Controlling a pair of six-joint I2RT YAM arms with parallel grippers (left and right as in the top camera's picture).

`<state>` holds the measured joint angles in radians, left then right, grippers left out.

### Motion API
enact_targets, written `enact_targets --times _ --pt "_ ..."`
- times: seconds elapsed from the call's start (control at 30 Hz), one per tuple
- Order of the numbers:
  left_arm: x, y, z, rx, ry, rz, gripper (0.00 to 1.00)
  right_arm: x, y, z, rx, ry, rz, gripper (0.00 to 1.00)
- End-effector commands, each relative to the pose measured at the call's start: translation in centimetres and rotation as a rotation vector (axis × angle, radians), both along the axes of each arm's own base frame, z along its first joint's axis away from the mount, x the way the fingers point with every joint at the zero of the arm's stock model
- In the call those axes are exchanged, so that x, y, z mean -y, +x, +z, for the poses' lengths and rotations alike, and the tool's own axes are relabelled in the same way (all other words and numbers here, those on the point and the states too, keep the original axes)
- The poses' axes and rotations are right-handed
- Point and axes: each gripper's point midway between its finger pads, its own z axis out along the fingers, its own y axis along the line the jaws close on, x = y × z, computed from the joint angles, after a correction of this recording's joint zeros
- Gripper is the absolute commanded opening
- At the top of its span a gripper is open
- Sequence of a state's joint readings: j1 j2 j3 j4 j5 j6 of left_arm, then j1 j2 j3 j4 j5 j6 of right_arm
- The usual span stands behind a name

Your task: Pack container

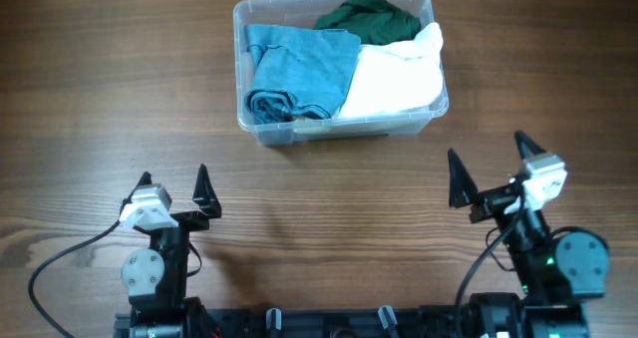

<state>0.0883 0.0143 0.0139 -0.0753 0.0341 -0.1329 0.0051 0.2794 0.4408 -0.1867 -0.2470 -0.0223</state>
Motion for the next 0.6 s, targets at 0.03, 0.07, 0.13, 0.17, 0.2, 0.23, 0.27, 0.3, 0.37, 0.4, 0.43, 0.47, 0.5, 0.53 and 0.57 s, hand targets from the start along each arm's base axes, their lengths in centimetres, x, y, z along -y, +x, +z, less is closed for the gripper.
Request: enact_targets --times 0.03,0.07,0.13,0.17,0.2,0.23,0.27,0.3,0.37,0.4,0.43,0.47,0.5,0.53,0.57 --pt "-0.4 0.0 -0.2 -0.001 -0.001 0.018 1.0 0.0 -0.1 -3.5 0.008 -0.026 0.008 1.0" --pt "-0.4 0.0 -0.2 -0.001 -0.001 0.018 1.0 0.0 0.0 -4.3 0.011 -0.027 0.008 1.0" --pt "-0.4 0.0 -0.2 -0.001 -0.001 0.018 1.0 0.0 0.2 -5.5 0.019 -0.028 0.008 1.0" --pt "-0.4 0.0 -0.2 -0.001 -0.001 0.018 1.0 0.0 0.3 -6.2 0.026 -0.028 0.008 1.0" --pt "-0.4 0.0 -0.2 -0.001 -0.001 0.017 1.0 0.0 0.4 -6.8 0.032 -0.028 0.008 1.0" --pt "-0.4 0.0 -0.2 -0.001 -0.001 0.018 1.0 0.0 0.4 -7.1 0.035 -0.028 0.008 1.0" --pt "-0.4 0.0 -0.2 -0.001 -0.001 0.018 1.0 0.0 0.4 -7.5 0.036 -0.028 0.008 1.0" --pt "-0.4 0.0 -0.2 -0.001 -0.001 0.018 1.0 0.0 0.4 -7.9 0.031 -0.027 0.008 1.0" --pt "-0.4 0.0 -0.2 -0.001 -0.001 0.018 1.0 0.0 0.5 -8.2 0.027 -0.03 0.007 1.0" --pt "-0.4 0.0 -0.2 -0.001 -0.001 0.018 1.0 0.2 0.5 -8.3 0.024 -0.029 -0.002 1.0" --pt "-0.4 0.0 -0.2 -0.001 -0.001 0.018 1.0 0.3 0.5 -8.3 0.024 -0.03 -0.008 1.0" --pt "-0.4 0.0 -0.2 -0.001 -0.001 0.018 1.0 0.4 0.6 -8.4 0.022 -0.03 -0.017 1.0" --pt "-0.4 0.0 -0.2 -0.001 -0.001 0.018 1.0 0.6 0.6 -8.4 0.022 -0.031 -0.027 1.0" --pt "-0.4 0.0 -0.2 -0.001 -0.001 0.018 1.0 0.7 0.6 -8.5 0.021 -0.031 -0.031 1.0" --pt "-0.4 0.0 -0.2 -0.001 -0.001 0.018 1.0 0.7 0.7 -8.6 0.019 -0.034 -0.037 1.0"
